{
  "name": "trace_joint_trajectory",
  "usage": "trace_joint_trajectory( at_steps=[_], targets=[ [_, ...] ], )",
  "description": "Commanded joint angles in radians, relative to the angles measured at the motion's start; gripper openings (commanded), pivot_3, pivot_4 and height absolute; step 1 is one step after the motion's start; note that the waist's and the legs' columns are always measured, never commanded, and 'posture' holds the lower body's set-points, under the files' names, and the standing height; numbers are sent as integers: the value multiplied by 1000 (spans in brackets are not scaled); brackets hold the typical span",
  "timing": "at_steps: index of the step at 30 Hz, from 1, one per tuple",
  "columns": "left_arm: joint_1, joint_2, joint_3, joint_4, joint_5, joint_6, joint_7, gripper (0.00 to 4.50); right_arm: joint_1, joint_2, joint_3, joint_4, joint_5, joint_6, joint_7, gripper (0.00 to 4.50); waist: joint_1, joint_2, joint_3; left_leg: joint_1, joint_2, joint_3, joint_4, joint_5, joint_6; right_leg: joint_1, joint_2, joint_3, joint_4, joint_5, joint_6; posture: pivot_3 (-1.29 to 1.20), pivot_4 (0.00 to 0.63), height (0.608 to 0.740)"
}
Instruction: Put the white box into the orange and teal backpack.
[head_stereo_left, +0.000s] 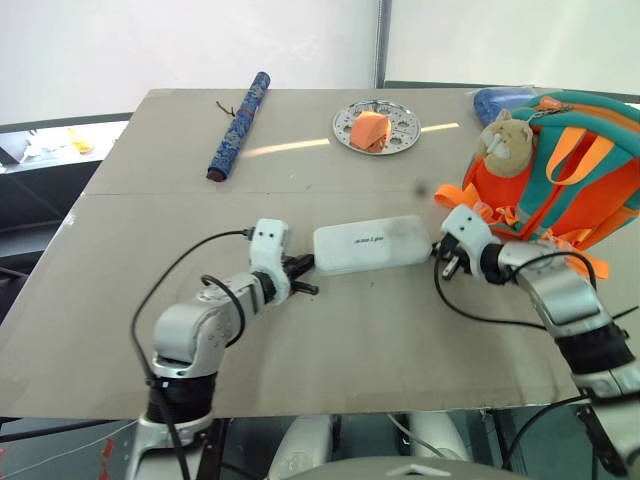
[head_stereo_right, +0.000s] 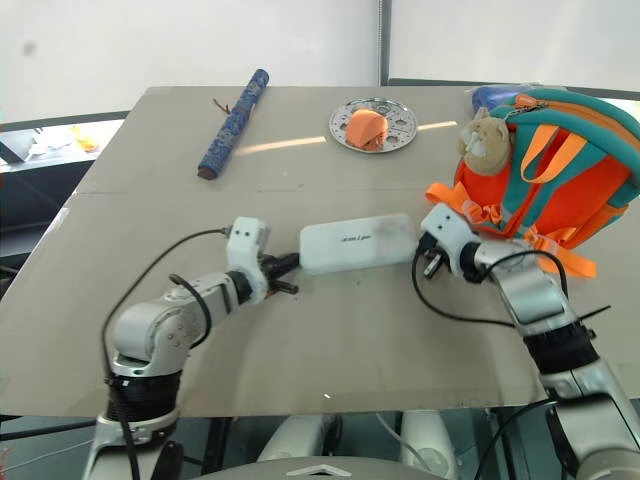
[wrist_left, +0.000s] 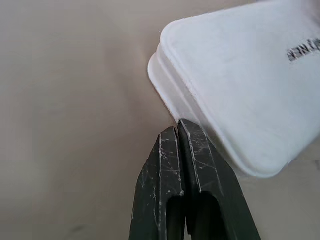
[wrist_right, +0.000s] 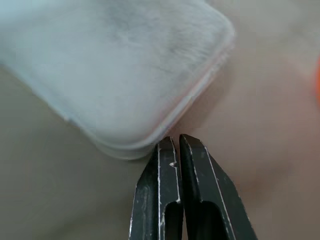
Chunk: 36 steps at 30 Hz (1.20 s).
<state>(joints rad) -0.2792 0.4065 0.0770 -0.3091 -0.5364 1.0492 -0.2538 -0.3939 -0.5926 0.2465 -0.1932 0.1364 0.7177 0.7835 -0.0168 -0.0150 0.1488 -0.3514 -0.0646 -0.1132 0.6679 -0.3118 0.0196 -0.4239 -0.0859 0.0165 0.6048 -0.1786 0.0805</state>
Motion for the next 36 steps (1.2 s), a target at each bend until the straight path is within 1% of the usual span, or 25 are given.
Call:
trace_joint_trajectory(
  at_steps=[1,4,6,7,9,10,13,14,17,18,19,21,23,27,32,36],
  targets=[
    [4,34,-59,-8,-32,-9,-127,60,54,9,41,-233,88,61,47,0,1,0,0,0,0,0,0,0,0,0,0,0,0,0,0,0,150,733],
    [29,89,-63,-27,-52,8,-194,60,121,-9,38,-318,96,106,34,0,5,0,0,0,0,0,1,0,0,0,-1,0,0,0,0,0,150,733],
    [48,125,-51,-33,-70,16,-247,60,152,-17,32,-327,67,104,3,0,5,0,0,0,0,0,0,0,0,0,-1,0,0,0,0,0,150,733],
    [56,140,-29,-33,-103,27,-290,60,164,-22,29,-325,50,101,-14,0,5,0,0,0,0,0,0,0,0,0,-1,0,0,0,0,0,150,733],
    [49,185,15,7,-125,46,-341,581,184,-31,4,-313,32,90,-42,0,6,0,0,0,0,0,0,0,0,0,-1,0,0,0,0,0,150,733],
    [37,206,39,40,-143,62,-370,759,192,-32,-12,-306,29,87,-54,0,6,0,0,0,0,0,0,0,0,0,-1,0,0,0,0,0,150,733],
    [-16,295,72,137,-185,91,-482,2121,212,-51,-47,-281,9,57,-83,0,6,-1,0,0,0,-1,0,0,0,0,-1,-1,1,0,0,0,150,733],
    [-42,321,80,166,-213,123,-518,2511,217,-59,-56,-275,6,47,-86,0,6,-1,0,0,-1,-1,0,0,0,0,0,-2,1,0,0,0,150,733],
    [-106,388,74,240,-278,213,-616,3935,230,-83,-77,-268,10,29,-85,0,6,-1,1,0,-1,-1,1,0,0,0,0,-2,1,0,0,0,150,733],
    [-128,405,56,259,-281,247,-628,4273,233,-92,-83,-268,14,27,-82,0,6,-1,1,0,-1,-1,1,0,0,1,0,-2,1,0,1,0,150,733],
    [-150,404,48,277,-291,274,-635,4474,238,-107,-87,-269,9,21,-79,0,7,-1,1,0,-1,-1,1,0,0,1,0,-2,0,0,1,0,150,733],
    [-185,389,41,305,-307,316,-644,4474,247,-139,-89,-268,-7,10,-78,0,6,-1,1,0,-1,-2,0,0,0,0,-1,-2,0,0,1,0,150,733],
    [-212,374,19,326,-290,341,-623,4474,262,-173,-92,-274,-19,5,-75,0,6,-1,1,-1,-1,-2,0,0,0,0,-1,-2,-1,0,1,0,150,733],
    [-227,324,8,371,-267,326,-592,4474,298,-212,-121,-303,-20,7,-83,0,8,-1,1,-1,-1,-2,0,0,0,0,-1,-2,-1,0,1,0,150,733],
    [-227,286,-18,382,-246,330,-563,4474,314,-205,-148,-344,-2,28,-91,0,10,-1,1,-1,-1,-2,1,0,0,1,-1,-2,0,0,1,0,150,733],
    [-246,201,-32,398,-242,345,-525,4474,221,-158,-48,-332,-13,39,-82,0,14,-1,0,0,-1,-2,2,1,0,1,-2,-2,1,0,1,0,150,733]
  ],
)
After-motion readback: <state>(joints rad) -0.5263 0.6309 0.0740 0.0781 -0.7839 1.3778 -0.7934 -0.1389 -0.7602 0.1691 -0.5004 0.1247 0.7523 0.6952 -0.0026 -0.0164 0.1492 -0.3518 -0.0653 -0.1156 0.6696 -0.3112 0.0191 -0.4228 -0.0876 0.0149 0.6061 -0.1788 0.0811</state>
